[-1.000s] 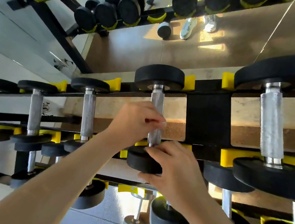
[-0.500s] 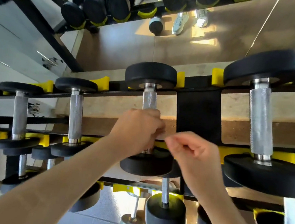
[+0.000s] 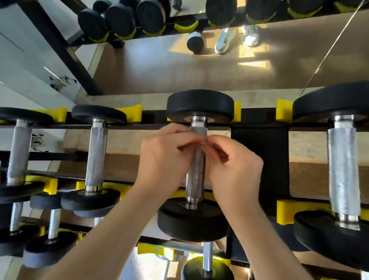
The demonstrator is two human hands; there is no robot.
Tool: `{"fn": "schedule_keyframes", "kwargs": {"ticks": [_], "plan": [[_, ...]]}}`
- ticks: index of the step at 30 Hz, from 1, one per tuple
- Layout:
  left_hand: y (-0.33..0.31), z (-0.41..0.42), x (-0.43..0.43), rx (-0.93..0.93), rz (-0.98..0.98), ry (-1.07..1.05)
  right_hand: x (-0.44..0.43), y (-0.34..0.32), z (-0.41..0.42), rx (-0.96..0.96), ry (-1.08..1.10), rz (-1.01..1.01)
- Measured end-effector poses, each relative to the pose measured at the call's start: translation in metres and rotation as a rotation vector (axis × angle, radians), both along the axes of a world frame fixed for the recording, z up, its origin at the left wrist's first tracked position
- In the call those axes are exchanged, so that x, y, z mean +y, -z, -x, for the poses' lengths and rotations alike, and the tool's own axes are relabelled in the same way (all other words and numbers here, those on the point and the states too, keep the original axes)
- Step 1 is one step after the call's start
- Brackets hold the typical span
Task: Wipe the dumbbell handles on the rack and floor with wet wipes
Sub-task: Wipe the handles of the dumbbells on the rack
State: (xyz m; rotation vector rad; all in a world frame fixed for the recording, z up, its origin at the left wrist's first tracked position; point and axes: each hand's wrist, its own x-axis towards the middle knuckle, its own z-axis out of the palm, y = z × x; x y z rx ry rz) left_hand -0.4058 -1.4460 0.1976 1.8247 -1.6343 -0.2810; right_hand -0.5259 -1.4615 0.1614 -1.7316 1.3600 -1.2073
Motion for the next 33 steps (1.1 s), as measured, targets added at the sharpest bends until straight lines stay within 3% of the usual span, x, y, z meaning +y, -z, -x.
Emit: {"fn": "schedule_keyframes", "kwargs": {"ticks": [4, 7, 11, 15, 18, 20, 25, 28, 31, 33], "plan": [[0.004, 0.003, -0.019, -0.023, 0.119, -0.102, -0.025, -0.003, -0.015, -0.029, 0.09, 0.053], [0.005, -0.003, -0.007, -0.066, 0.059, -0.025, -0.008, -0.002, -0.007, 0.04, 0.05, 0.024], [0.001, -0.012, 0.034, -0.091, -0.182, 0.174, 0.041, -0.007, 0.021, 0.205, -0.157, -0.116], [-0.014, -0.008, 0.05, 0.048, -0.555, 0.169, 0.033, -0.012, 0.037, 0.223, -0.378, -0.475], [-0.014, -0.004, 0.042, 0.178, -0.452, -0.016, 0.026, -0.017, 0.026, 0.094, -0.243, -0.377], [-0.012, -0.002, 0.041, 0.246, -0.412, -0.096, 0.029, -0.02, 0.02, 0.128, -0.237, -0.279], [-0.008, -0.011, 0.056, 0.287, -0.633, -0.062, 0.016, -0.039, 0.028, 0.449, -0.659, -0.469], [-0.01, -0.023, 0.061, 0.4, -0.648, -0.097, 0.011, -0.046, 0.014, 0.704, -0.747, -0.252], [-0.013, -0.024, 0.075, 0.363, -0.597, -0.114, 0.013, -0.048, 0.003, 0.822, -0.895, -0.03], [-0.016, -0.017, 0.089, 0.352, -0.551, -0.13, -0.004, -0.05, 0.002, 0.914, -0.874, 0.074]]}}
